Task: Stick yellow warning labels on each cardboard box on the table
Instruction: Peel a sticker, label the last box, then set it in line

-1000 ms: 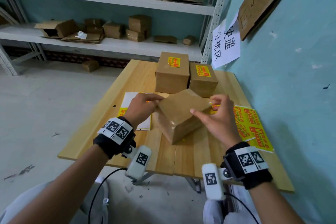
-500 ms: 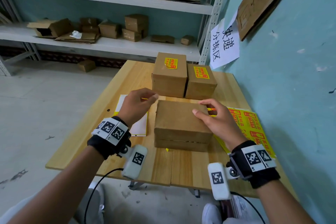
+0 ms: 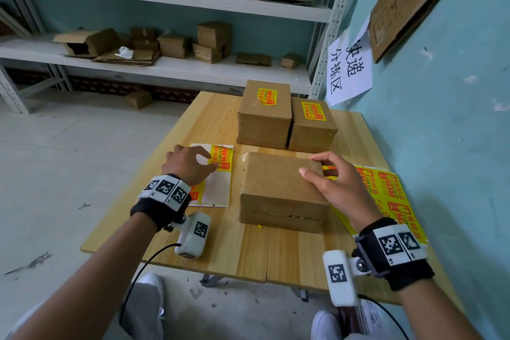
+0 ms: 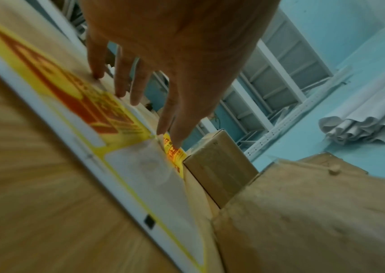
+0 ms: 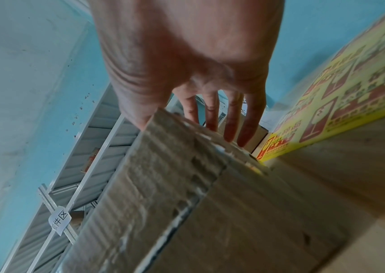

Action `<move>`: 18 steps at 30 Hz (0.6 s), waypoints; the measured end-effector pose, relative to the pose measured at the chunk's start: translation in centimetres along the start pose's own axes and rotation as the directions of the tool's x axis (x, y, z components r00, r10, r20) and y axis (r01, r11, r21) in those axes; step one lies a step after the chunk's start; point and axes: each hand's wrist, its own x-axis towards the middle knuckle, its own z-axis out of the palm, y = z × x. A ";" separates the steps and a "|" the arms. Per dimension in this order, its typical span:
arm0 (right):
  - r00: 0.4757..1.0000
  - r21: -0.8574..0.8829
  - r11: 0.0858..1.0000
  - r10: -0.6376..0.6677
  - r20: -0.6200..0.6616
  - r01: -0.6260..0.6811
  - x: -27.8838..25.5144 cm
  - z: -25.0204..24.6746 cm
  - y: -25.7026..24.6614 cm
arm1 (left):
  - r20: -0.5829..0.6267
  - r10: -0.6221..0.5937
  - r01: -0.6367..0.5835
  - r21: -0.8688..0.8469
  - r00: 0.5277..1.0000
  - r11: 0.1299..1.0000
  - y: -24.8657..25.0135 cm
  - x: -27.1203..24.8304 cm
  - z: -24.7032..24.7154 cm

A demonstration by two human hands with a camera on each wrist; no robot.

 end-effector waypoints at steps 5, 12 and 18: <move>1.000 -0.009 1.000 -0.007 -0.003 0.007 0.0 0.0 0.0 | -0.034 -0.045 0.044 -0.016 0.998 0.999 -0.2 0.1 0.1; 1.000 0.000 1.000 -0.003 0.012 0.003 0.0 0.1 0.0 | -0.023 -0.108 0.107 -0.033 0.994 0.994 -0.4 0.3 0.0; 1.000 -0.006 1.000 -0.007 0.005 0.007 0.2 0.0 0.3 | 0.021 -0.095 0.096 -0.047 0.995 0.994 -0.6 0.1 -0.3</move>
